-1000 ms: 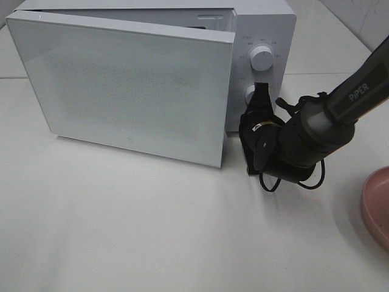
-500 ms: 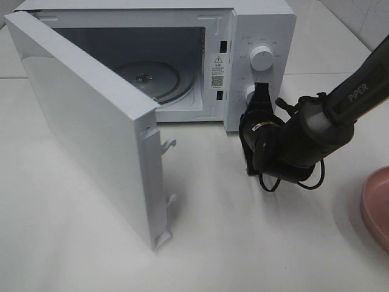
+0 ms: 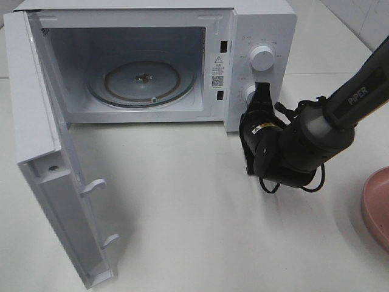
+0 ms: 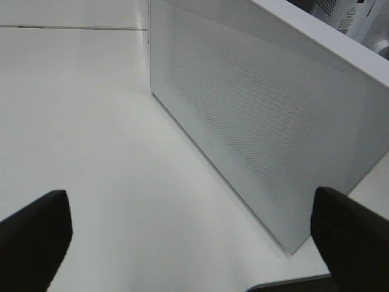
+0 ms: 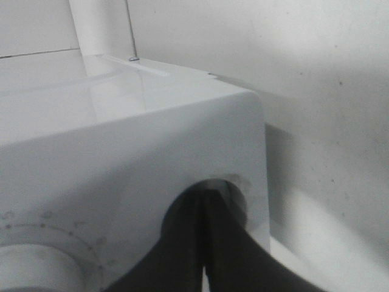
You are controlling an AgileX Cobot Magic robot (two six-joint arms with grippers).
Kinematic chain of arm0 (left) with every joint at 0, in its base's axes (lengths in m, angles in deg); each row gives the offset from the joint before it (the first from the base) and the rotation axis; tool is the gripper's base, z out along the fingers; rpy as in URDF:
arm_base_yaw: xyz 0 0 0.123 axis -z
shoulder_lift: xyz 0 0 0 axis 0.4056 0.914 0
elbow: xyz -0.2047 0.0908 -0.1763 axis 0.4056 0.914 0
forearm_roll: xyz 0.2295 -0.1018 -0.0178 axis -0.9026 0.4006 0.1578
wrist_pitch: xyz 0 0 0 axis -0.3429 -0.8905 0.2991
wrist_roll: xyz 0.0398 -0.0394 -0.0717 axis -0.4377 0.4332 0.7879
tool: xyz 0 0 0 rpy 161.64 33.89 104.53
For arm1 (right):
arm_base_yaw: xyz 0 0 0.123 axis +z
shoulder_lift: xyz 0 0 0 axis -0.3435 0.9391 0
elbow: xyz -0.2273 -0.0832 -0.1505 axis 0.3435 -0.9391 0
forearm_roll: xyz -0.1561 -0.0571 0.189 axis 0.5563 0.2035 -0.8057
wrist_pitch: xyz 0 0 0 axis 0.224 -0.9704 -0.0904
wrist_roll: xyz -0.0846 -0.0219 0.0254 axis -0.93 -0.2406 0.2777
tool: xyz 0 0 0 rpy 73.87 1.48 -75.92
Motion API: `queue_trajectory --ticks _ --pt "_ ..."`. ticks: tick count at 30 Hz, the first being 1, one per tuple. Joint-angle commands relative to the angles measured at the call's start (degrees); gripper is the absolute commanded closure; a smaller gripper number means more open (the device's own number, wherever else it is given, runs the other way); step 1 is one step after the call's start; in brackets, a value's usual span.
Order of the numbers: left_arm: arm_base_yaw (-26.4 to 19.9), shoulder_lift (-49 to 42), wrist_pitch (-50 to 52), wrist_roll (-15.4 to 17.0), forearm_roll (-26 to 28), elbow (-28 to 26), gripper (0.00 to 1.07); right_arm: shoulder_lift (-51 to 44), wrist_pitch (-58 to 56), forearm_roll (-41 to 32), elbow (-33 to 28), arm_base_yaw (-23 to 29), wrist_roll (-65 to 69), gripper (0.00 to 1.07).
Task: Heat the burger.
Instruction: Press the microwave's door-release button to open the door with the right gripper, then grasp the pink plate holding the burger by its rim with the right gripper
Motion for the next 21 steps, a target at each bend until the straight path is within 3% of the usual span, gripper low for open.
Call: queue_trajectory --ticks 1,14,21 --pt "-0.1 -0.9 -0.1 -0.1 -0.1 0.1 0.06 -1.7 9.1 3.1 0.6 0.1 1.3 1.07" --pt "-0.1 -0.9 -0.1 -0.1 -0.1 0.1 0.06 -6.6 5.4 3.1 -5.4 2.1 1.1 1.07" --pt "-0.1 -0.9 -0.1 -0.1 -0.1 0.1 0.06 -11.4 2.0 3.3 -11.8 2.2 -2.5 1.07"
